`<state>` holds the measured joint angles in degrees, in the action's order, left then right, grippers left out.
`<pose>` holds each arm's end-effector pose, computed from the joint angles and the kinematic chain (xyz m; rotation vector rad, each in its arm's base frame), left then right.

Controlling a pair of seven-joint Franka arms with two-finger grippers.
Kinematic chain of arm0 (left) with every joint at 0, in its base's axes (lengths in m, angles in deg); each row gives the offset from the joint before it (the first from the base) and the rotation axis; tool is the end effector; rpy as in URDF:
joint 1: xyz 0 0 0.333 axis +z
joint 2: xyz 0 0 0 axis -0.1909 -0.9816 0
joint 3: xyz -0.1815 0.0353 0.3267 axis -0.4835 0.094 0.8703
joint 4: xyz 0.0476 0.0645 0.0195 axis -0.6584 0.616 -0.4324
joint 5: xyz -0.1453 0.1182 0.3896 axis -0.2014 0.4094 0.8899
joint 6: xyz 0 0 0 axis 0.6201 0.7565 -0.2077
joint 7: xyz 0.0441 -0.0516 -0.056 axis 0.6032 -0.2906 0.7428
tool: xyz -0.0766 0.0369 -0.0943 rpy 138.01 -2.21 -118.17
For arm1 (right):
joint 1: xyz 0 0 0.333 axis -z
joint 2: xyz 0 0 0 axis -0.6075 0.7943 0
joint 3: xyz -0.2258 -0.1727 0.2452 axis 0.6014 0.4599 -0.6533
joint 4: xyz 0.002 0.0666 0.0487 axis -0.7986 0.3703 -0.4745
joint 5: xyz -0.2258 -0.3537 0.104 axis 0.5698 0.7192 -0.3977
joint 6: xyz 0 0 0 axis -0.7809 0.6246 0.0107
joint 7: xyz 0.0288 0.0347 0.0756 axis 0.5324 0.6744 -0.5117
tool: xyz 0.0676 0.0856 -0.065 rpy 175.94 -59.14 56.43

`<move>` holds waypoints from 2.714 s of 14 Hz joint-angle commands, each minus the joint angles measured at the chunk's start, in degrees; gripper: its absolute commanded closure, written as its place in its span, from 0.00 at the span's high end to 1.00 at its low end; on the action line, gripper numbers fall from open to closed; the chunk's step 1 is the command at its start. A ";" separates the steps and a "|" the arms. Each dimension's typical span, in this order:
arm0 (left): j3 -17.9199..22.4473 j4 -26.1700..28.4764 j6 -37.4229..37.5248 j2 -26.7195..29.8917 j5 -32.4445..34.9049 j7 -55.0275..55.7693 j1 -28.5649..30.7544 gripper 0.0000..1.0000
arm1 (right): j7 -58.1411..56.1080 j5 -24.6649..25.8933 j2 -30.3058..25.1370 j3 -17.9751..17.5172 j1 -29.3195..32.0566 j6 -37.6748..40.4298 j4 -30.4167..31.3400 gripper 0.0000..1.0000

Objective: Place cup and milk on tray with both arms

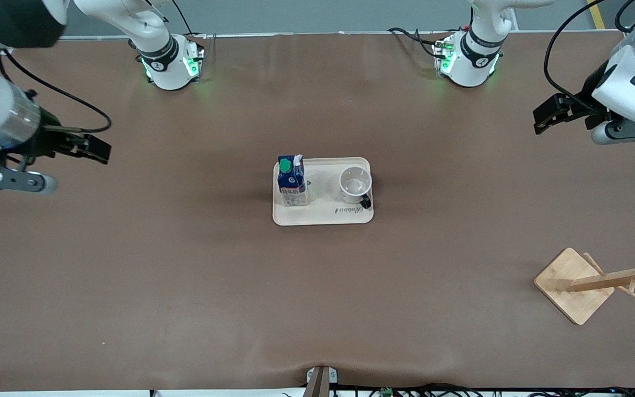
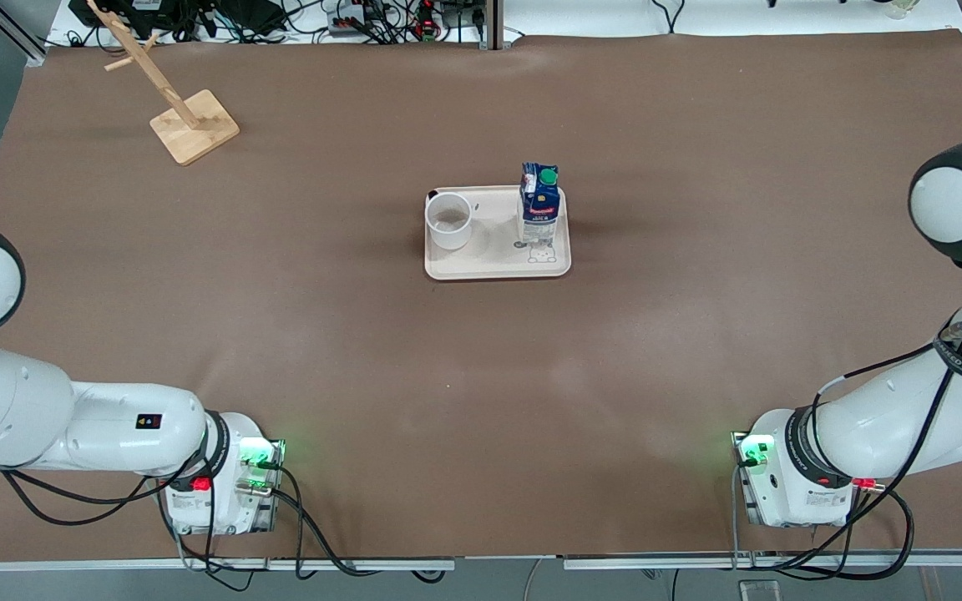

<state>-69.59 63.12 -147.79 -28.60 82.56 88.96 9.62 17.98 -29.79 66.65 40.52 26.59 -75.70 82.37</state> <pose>0.5666 -0.0941 0.6838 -3.1038 -0.1149 0.1002 0.6468 0.1024 0.6895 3.0465 -0.1672 -0.2576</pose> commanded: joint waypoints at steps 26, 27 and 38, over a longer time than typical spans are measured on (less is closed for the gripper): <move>0.04 0.14 0.31 1.02 -0.61 -2.31 2.09 1.00 | -21.44 -1.40 -18.58 -0.75 10.73 -17.77 27.19 1.00; 0.13 0.14 0.13 1.02 -0.08 -3.88 2.01 1.00 | -21.70 -1.58 -18.58 -0.83 10.64 -17.77 27.10 1.00; 0.21 -1.52 0.39 0.32 0.10 -4.59 2.27 1.00 | -21.97 -3.25 -18.67 -0.84 10.91 -17.68 27.28 1.00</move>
<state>-69.32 62.62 -147.60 -28.51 82.56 85.47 11.51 -3.07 -31.86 48.08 40.15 36.42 -93.98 110.18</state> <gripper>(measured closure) 0.000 0.000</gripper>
